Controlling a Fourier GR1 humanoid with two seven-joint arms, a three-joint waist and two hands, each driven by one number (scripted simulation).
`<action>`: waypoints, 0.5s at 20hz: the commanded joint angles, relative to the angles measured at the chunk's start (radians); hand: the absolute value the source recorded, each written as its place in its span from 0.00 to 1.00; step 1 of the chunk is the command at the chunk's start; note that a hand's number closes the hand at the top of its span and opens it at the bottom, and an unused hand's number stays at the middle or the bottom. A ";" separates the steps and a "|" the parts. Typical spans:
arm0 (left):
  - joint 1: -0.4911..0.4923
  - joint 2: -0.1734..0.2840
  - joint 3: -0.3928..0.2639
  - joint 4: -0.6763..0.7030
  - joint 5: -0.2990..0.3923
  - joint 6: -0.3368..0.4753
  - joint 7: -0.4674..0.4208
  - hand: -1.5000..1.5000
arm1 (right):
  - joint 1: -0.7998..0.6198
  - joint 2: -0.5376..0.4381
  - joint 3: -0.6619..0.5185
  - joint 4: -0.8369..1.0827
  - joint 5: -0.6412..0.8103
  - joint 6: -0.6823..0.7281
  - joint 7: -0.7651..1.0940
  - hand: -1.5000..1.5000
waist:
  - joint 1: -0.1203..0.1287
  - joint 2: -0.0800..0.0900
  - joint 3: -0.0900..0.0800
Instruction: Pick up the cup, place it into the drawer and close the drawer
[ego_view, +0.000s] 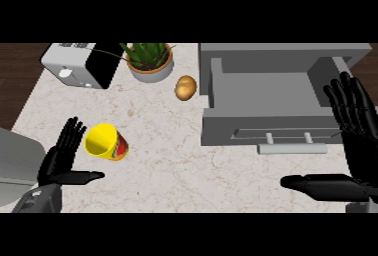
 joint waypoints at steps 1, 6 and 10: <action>-0.089 0.028 0.023 0.172 -0.008 -0.038 -0.109 0.00 | -0.014 -0.034 -0.038 -0.014 -0.049 0.038 0.029 0.00 | -0.004 0.001 -0.001; -0.128 0.043 0.017 0.249 -0.037 -0.020 -0.167 0.00 | -0.043 -0.031 -0.043 0.003 -0.047 0.027 0.037 0.00 | -0.014 0.006 -0.002; -0.110 -0.020 0.000 0.270 -0.060 0.032 -0.233 0.00 | -0.010 0.016 0.030 -0.033 0.011 0.000 0.038 0.00 | -0.016 0.007 -0.003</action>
